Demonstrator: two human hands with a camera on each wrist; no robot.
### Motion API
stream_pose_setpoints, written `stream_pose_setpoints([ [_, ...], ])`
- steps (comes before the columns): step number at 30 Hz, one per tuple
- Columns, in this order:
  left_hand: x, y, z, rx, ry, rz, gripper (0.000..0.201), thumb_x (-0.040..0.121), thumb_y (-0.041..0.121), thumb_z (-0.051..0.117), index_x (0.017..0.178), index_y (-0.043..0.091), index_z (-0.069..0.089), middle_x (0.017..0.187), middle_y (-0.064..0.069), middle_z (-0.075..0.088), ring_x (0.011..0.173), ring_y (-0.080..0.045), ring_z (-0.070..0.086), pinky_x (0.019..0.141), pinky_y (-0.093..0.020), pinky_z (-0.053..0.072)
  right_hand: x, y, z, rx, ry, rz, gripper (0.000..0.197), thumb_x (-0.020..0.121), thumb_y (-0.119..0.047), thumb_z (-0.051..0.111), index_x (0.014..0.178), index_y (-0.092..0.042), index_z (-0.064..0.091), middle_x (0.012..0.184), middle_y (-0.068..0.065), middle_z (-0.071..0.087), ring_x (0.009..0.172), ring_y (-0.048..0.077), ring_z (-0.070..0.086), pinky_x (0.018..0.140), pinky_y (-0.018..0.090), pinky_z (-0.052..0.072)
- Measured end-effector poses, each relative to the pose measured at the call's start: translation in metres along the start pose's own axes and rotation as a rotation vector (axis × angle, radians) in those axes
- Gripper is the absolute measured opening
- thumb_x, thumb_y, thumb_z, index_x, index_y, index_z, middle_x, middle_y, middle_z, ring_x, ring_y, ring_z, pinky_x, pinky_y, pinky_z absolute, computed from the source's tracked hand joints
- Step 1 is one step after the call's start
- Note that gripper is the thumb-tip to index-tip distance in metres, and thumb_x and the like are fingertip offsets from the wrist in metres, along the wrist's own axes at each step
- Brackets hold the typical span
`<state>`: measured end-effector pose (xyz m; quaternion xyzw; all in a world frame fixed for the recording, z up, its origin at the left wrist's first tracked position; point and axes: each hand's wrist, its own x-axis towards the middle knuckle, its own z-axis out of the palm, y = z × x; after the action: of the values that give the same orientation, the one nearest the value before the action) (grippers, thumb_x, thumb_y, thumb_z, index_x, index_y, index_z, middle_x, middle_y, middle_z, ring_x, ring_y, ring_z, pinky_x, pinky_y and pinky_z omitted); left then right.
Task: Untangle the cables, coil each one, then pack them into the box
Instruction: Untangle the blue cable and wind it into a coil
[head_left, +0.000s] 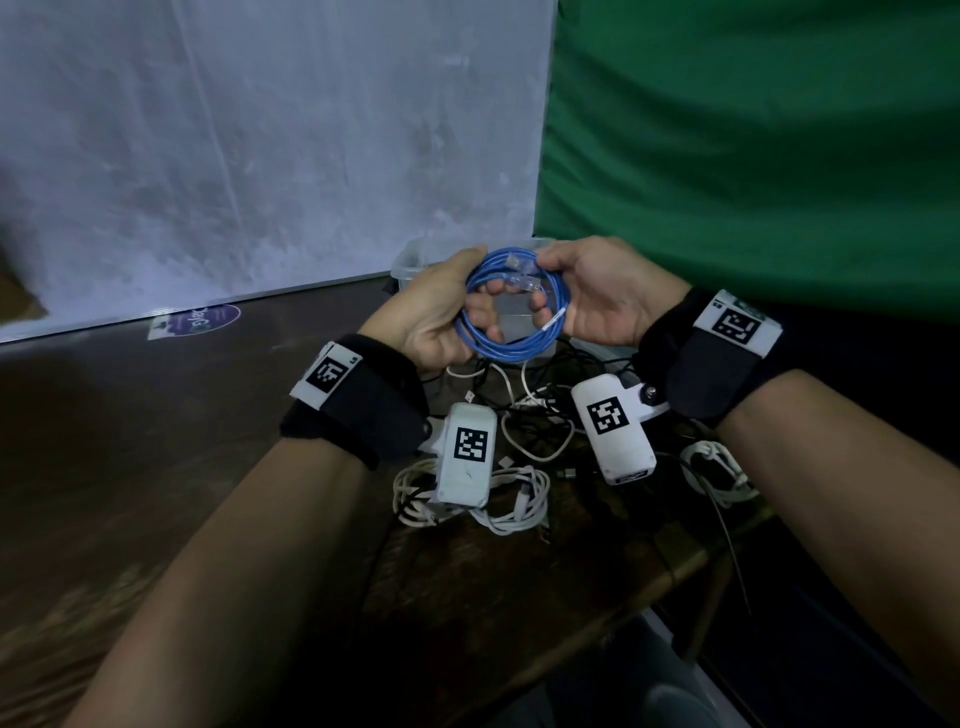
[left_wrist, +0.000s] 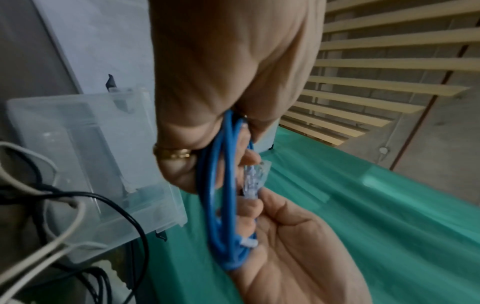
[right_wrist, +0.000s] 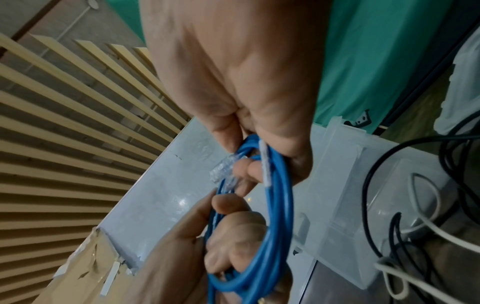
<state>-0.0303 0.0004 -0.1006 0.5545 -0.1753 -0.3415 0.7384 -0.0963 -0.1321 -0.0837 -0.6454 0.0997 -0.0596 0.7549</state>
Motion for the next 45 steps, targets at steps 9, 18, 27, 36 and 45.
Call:
stream_pose_setpoints([
  [9,-0.005,0.001,-0.003,0.052,-0.039,-0.100,0.041,0.099,0.041,0.035,0.064,0.020,0.042,0.042,0.008,0.036,0.041,-0.007,0.045,0.058,-0.024,0.039,0.000,0.002,0.000,-0.110,0.019,-0.013,0.029,0.099,-0.011,0.027,0.089,-0.007,0.054,0.076,0.011,0.059,0.040,0.010,0.040,0.041,0.019,0.036],
  [18,0.000,-0.005,0.005,0.031,0.105,0.127,0.034,0.100,0.036,0.041,0.077,0.011,0.045,0.048,0.004,0.037,0.034,-0.004,0.031,0.035,-0.016,0.034,0.000,0.002,0.006,-0.234,0.057,-0.055,0.025,0.102,-0.018,0.035,0.088,-0.012,0.054,0.057,0.005,0.057,0.038,0.010,0.040,0.042,0.019,0.039],
  [27,0.002,-0.006,0.002,0.074,0.107,0.117,0.029,0.098,0.035,0.046,0.077,0.015,0.048,0.063,0.003,0.035,0.034,-0.004,0.029,0.032,-0.012,0.030,-0.009,0.004,-0.002,-0.304,-0.040,-0.003,0.021,0.103,-0.024,0.036,0.097,-0.017,0.055,0.075,0.005,0.061,0.058,0.014,0.055,0.064,0.032,0.048],
  [36,-0.007,-0.002,-0.006,0.337,0.081,0.055,0.041,0.096,0.050,0.039,0.088,0.014,0.057,0.052,0.006,0.052,0.048,-0.008,0.053,0.057,-0.024,0.049,-0.013,0.006,-0.011,-0.212,0.021,-0.053,0.021,0.099,-0.001,0.037,0.089,-0.003,0.054,0.074,0.013,0.054,0.048,0.013,0.060,0.049,0.025,0.055],
  [45,-0.032,0.001,-0.028,0.696,0.060,-0.008,0.024,0.098,0.022,0.048,0.082,0.009,0.059,0.054,0.004,0.063,0.040,-0.002,0.048,0.035,-0.011,0.035,-0.013,0.018,0.001,-0.351,0.006,0.062,0.015,0.099,-0.004,0.039,0.097,-0.007,0.054,0.078,0.008,0.057,0.058,0.013,0.062,0.053,0.033,0.058],
])
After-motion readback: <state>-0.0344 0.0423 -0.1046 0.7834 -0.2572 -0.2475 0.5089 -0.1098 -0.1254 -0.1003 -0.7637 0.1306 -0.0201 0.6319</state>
